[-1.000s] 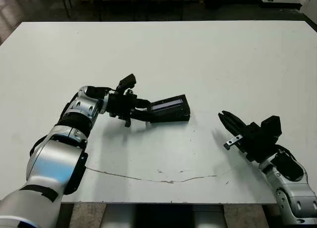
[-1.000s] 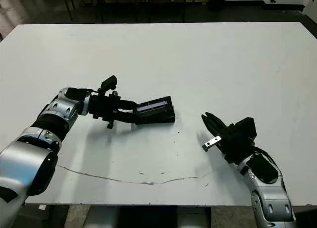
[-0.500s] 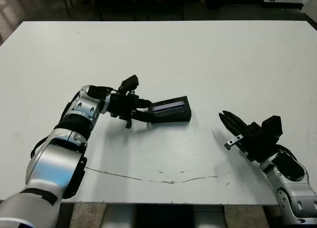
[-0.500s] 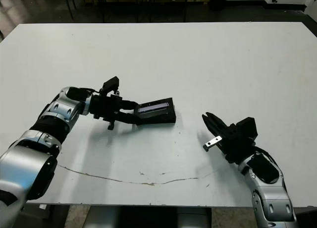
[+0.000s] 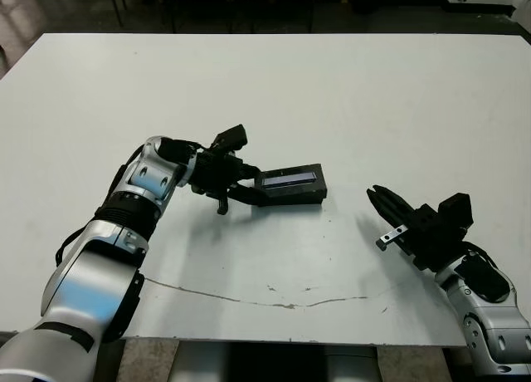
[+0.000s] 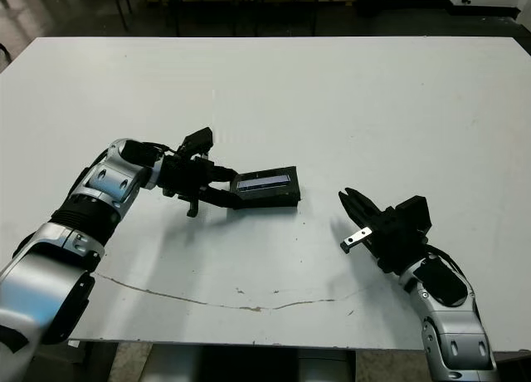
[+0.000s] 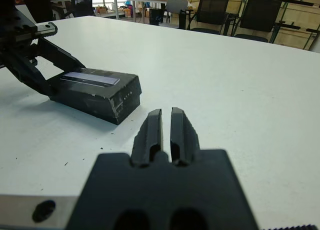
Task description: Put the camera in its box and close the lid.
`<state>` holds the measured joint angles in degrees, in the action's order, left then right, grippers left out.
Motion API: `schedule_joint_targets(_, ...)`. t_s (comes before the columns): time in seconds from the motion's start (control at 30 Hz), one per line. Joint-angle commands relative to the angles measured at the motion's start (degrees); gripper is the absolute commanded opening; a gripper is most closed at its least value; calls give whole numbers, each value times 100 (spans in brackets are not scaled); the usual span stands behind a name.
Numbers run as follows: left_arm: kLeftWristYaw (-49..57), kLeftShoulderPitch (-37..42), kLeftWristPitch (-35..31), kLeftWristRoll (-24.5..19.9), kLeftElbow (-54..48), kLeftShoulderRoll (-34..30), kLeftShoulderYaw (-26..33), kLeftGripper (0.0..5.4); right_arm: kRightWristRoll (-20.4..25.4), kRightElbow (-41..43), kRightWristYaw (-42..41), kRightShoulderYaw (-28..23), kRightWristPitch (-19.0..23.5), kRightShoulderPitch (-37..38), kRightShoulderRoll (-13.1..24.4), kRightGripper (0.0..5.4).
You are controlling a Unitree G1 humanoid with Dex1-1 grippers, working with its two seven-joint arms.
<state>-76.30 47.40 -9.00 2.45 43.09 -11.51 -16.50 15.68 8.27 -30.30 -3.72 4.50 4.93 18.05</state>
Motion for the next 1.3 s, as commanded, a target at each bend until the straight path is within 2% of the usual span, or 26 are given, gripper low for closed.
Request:
schedule_joint_targets(0.03,-271,-71,-25,-49,-54,358,-345,130,-4,-20,24,-32,86,29,55,0)
schedule_joint_targets(0.43,-301,133,-132,223,247,196,-585,130,11,-89,-4,-9,26,17,14,0)
schedule_joint_targets(0.57,-354,118,15,228,293,110,-636,130,-15,-63,37,8,62,26,5,0)
schedule_joint_targets(0.73,-463,146,723,328,453,-45,-815,231,-71,-120,21,38,-65,-3,-5,0)
schedule_joint_targets(0.83,-442,132,1148,383,555,-99,-854,302,-43,-85,47,46,54,-4,-8,0)
schedule_joint_targets(1.17,-561,131,1721,242,887,-152,-717,538,-49,-130,20,78,-68,-4,-45,0)
schedule_joint_targets(1.3,-569,-4,1786,8,887,-316,-443,539,-50,-157,20,94,-86,4,-66,0)
